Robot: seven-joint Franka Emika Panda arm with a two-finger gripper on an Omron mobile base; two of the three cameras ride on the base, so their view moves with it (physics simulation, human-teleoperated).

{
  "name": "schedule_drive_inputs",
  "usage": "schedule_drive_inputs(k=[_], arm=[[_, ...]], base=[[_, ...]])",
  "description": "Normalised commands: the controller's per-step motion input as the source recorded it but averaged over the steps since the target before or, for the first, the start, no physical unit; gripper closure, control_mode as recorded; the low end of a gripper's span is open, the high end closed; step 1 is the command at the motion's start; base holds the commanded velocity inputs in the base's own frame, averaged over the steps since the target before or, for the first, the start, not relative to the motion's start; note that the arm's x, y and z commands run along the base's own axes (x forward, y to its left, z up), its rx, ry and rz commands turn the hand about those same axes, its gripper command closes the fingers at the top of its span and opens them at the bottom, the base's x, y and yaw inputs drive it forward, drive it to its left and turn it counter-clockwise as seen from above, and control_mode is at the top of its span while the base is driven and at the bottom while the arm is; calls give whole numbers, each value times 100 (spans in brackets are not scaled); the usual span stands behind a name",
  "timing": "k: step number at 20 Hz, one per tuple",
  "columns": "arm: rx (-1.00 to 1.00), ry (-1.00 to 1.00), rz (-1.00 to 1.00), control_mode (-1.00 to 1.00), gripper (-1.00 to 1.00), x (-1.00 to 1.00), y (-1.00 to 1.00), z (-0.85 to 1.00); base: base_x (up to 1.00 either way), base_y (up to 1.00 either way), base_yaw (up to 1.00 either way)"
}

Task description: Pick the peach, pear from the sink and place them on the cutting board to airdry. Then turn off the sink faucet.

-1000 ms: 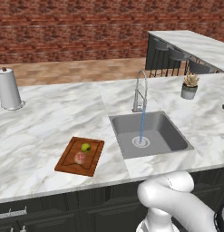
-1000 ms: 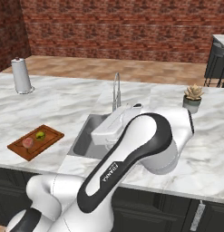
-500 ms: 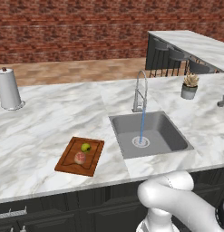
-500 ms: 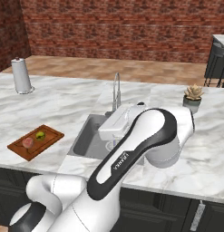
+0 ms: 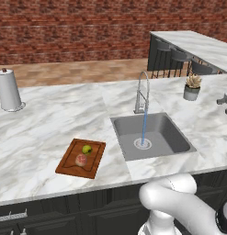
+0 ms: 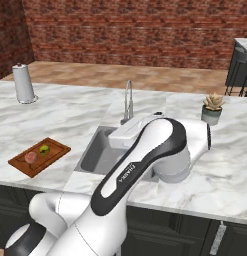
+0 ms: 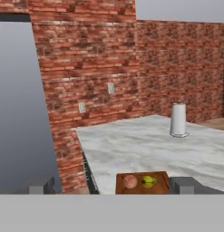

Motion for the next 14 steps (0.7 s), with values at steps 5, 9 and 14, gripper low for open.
schedule_drive_inputs(k=[5,9,14], arm=[[0,0,-1,-100,-100,31,0,0],[0,0,3,-100,-100,27,-12,-8],[0,-1,7,-100,-100,19,-12,-14]], base=[[0,0,0],[0,0,0],[0,0,0]])
